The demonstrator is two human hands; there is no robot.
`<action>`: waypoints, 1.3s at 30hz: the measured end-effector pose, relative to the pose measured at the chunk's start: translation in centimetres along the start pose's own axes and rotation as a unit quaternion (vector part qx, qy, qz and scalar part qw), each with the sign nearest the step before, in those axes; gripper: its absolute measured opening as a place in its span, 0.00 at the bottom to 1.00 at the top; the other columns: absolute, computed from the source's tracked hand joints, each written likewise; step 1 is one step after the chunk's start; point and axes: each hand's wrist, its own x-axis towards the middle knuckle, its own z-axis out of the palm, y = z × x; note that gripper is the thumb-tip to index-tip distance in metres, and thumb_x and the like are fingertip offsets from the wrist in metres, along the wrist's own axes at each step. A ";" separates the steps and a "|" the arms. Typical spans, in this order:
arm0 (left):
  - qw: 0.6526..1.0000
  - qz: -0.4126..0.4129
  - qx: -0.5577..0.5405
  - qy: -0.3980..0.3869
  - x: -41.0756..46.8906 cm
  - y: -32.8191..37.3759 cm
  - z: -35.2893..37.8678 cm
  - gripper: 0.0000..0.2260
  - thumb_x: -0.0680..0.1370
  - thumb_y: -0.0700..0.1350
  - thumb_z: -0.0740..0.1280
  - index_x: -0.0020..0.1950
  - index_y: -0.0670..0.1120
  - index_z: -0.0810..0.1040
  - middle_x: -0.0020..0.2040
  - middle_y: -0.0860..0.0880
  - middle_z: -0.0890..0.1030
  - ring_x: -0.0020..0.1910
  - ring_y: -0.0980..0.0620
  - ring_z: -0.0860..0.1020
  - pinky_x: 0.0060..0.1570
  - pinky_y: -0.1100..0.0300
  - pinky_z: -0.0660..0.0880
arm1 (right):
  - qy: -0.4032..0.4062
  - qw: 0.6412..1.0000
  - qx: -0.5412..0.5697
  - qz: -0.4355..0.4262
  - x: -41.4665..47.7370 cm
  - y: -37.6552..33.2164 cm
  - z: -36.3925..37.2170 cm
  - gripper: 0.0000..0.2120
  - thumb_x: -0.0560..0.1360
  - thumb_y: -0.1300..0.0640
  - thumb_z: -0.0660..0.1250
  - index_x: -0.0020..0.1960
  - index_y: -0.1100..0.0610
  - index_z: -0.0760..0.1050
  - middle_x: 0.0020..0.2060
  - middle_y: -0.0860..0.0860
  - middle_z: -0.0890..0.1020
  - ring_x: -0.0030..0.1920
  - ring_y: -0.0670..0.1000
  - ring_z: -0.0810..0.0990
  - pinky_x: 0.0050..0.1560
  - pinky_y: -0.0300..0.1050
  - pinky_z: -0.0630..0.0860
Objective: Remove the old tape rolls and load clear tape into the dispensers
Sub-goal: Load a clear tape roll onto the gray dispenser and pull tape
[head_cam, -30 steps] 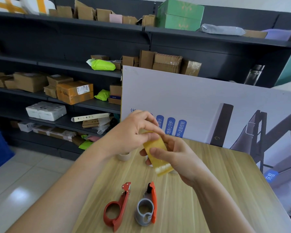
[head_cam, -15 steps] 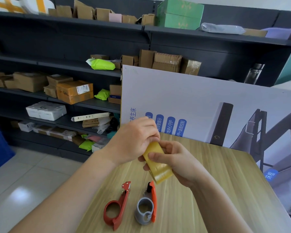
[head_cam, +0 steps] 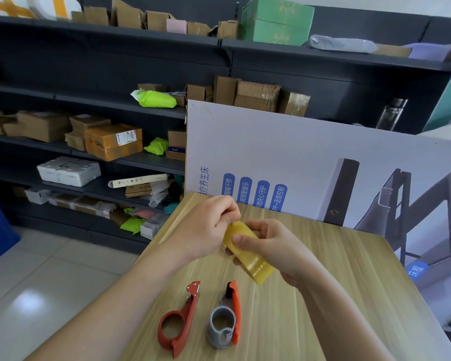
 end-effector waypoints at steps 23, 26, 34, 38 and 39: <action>0.975 -0.078 -0.167 -0.124 0.0 -0.9 2.9 0.16 0.79 0.31 0.59 0.50 0.47 0.82 0.37 0.45 0.78 0.38 0.52 0.77 0.38 0.65 0.73 | 0.007 0.992 -0.120 0.028 1.7 5.8 -3.7 0.36 0.51 0.31 0.77 0.52 0.50 0.76 0.47 0.47 0.81 0.46 0.45 0.80 0.45 0.41 0.78; 0.969 -0.052 -0.156 -0.184 -0.1 -1.9 2.8 0.20 0.76 0.25 0.57 0.48 0.45 0.85 0.45 0.50 0.79 0.44 0.54 0.78 0.43 0.65 0.74 | -0.067 0.993 -0.098 0.026 2.1 6.4 -4.0 0.42 0.47 0.29 0.77 0.54 0.50 0.76 0.45 0.49 0.82 0.45 0.46 0.81 0.50 0.43 0.79; 0.967 -0.009 -0.146 -0.210 1.4 -5.2 4.0 0.03 0.73 0.37 0.72 0.43 0.44 0.85 0.48 0.53 0.75 0.44 0.59 0.77 0.47 0.65 0.76 | -0.151 0.986 -0.050 0.057 4.1 7.3 -4.5 0.24 0.58 0.53 0.79 0.50 0.53 0.74 0.40 0.48 0.81 0.40 0.45 0.80 0.43 0.40 0.76; 0.969 0.034 -0.122 -0.213 1.9 -8.2 4.7 0.05 0.77 0.37 0.66 0.45 0.43 0.80 0.53 0.52 0.80 0.53 0.59 0.77 0.52 0.65 0.75 | -0.098 0.993 -0.001 0.058 6.1 8.0 -3.5 0.17 0.63 0.60 0.77 0.50 0.56 0.78 0.42 0.50 0.82 0.43 0.48 0.81 0.48 0.43 0.76; 0.972 0.034 -0.108 -0.204 2.0 -9.0 4.8 0.05 0.78 0.38 0.65 0.45 0.45 0.79 0.50 0.52 0.81 0.50 0.58 0.78 0.50 0.61 0.75 | -0.070 0.996 0.007 0.063 6.6 8.3 -3.1 0.17 0.63 0.59 0.77 0.50 0.55 0.79 0.42 0.50 0.82 0.45 0.48 0.81 0.49 0.43 0.76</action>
